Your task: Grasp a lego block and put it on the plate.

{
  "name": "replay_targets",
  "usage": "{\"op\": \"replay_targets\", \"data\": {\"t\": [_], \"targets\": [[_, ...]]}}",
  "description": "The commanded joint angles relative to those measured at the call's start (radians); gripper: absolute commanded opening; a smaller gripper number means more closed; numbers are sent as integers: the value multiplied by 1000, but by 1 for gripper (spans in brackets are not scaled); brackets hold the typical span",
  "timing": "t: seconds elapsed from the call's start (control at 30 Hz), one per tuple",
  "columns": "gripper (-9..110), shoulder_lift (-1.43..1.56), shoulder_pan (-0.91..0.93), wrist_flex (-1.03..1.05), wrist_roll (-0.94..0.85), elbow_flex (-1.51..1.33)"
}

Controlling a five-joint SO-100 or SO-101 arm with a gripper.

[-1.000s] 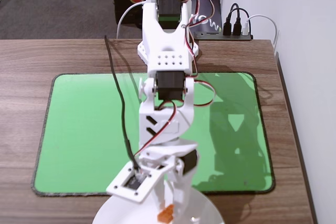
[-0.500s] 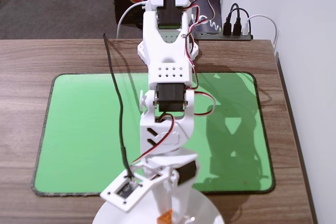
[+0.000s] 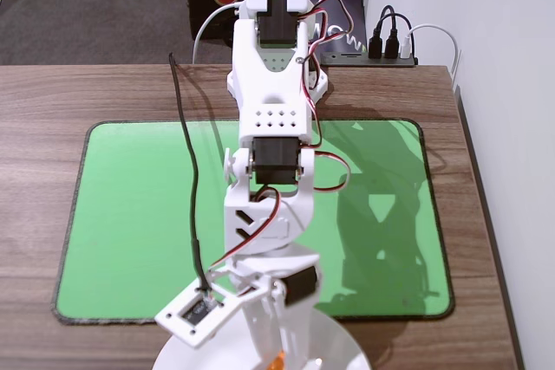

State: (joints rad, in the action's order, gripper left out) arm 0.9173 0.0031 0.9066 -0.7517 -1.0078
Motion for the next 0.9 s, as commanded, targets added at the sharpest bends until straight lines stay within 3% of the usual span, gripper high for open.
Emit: {"op": "replay_targets", "data": {"t": [0.0, 0.63, 0.87], "targets": [[17, 28, 3, 5, 2, 48], [15, 250, 49, 158, -83, 0], [1, 380, 55, 158, -183, -158]]}}
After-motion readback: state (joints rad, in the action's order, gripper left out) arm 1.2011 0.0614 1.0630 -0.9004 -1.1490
